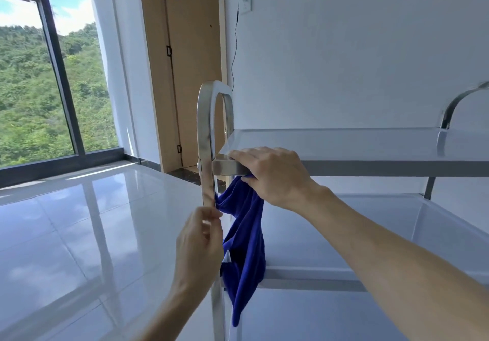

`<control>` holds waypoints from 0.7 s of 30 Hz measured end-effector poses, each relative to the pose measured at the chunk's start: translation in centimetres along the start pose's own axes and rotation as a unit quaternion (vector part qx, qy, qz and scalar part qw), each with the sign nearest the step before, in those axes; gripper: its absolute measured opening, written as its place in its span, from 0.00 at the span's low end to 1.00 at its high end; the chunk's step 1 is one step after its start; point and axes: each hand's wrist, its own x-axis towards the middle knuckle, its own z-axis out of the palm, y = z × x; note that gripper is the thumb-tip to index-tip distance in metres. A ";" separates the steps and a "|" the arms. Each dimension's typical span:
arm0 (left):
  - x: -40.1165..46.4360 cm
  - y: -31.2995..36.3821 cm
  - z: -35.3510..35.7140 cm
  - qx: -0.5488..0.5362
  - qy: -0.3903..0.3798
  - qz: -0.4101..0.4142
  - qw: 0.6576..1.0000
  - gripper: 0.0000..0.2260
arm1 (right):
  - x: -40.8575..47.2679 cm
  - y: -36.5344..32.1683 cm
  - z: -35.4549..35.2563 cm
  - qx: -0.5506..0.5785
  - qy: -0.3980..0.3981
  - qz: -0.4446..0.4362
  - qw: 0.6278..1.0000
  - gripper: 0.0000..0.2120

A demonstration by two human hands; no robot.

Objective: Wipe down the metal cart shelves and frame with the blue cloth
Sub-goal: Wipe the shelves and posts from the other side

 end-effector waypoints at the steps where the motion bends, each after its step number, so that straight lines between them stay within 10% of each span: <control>1: -0.6 -0.6 0.3 0.005 -0.018 -0.013 1.000 0.09 | 0.0 0.0 0.0 0.000 -0.001 0.001 1.000 0.23; 10: -1.8 -1.5 3.3 0.125 -0.154 -0.088 0.976 0.40 | -0.1 0.0 -0.2 0.000 -0.015 0.002 1.000 0.23; 13: -1.5 -1.2 4.2 0.188 -0.171 -0.107 0.961 0.34 | -0.1 0.1 -0.4 0.004 -0.020 0.000 1.000 0.23; 16: -1.2 -1.0 4.4 0.216 -0.153 -0.076 0.961 0.05 | -0.2 0.2 -0.5 0.008 -0.019 -0.002 1.000 0.23; 21: -0.9 0.4 2.9 0.026 -0.144 -0.093 0.985 0.08 | -0.3 0.6 -0.7 0.008 -0.041 -0.008 0.999 0.25</control>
